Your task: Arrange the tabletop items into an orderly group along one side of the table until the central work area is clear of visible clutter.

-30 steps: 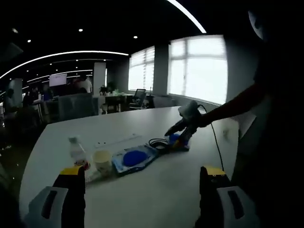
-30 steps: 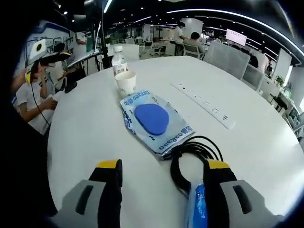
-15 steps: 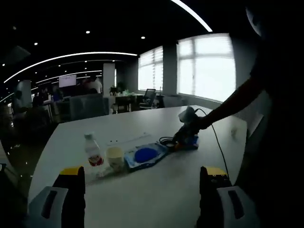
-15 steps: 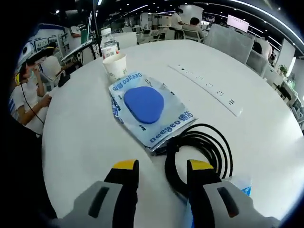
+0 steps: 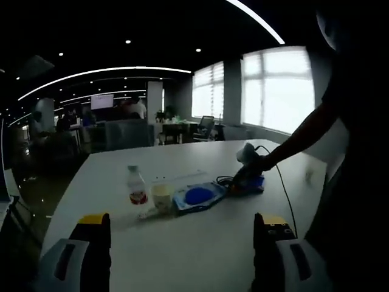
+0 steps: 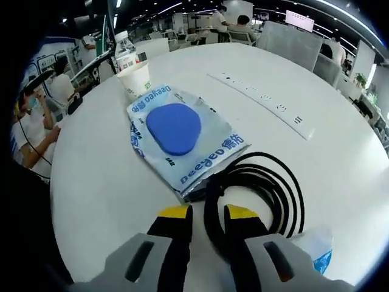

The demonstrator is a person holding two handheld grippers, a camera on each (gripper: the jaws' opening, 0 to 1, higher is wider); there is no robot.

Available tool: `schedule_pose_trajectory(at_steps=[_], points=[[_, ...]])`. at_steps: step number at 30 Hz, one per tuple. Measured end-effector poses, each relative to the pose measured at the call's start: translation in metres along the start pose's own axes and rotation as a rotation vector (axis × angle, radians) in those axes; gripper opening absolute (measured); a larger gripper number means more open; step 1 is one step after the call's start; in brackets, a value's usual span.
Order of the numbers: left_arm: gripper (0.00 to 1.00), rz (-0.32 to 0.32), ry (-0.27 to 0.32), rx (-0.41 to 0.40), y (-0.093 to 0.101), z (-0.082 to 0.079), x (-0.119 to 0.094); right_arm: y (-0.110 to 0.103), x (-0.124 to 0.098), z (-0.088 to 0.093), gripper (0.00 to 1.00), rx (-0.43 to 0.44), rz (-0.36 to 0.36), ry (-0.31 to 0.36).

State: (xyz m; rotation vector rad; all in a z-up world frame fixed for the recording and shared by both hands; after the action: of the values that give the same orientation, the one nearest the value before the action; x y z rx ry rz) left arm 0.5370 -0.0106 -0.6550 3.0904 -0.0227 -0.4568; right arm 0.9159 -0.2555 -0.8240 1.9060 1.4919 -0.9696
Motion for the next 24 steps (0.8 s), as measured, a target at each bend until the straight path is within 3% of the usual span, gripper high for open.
schedule_pose_trajectory(at_steps=[12, 24], points=[[0.94, -0.002, -0.043, -0.021, 0.001, 0.013, 0.0, 0.001, 0.003, 0.004, 0.06, -0.01, 0.015, -0.017], [0.92, 0.025, -0.044, -0.009, -0.001, 0.009, 0.008, -0.001, -0.004, 0.004, 0.02, -0.093, 0.043, 0.015]])
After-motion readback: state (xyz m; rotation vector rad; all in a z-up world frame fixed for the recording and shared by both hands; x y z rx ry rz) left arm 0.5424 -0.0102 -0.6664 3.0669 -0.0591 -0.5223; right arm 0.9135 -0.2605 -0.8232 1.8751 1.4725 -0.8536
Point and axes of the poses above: the point that each gripper's makers call its tool centre point, and the gripper's own axes: x roughly forward along the fingers, y roughly to its right, z roughly out of its underside, the point moved 6 cm from there along -x, roughly backward along the fingers, and after that the axes turned 3 degrees about y, right-handed, at the moved point
